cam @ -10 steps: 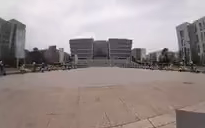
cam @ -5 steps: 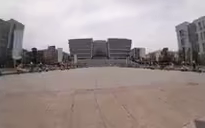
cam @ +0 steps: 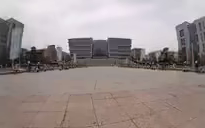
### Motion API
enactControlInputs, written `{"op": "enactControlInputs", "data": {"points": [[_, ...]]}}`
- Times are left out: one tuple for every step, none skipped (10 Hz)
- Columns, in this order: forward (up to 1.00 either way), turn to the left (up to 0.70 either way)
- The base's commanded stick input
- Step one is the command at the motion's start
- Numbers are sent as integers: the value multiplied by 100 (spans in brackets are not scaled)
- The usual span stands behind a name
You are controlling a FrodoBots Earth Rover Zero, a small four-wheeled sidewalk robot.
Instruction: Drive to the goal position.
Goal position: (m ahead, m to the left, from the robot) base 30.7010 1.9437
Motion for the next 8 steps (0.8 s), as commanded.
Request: {"op": "enactControlInputs", "data": {"points": [[70, 2], [70, 1], [70, 1], [70, 1], [70, 1], [70, 1], [70, 1], [70, 1]]}}
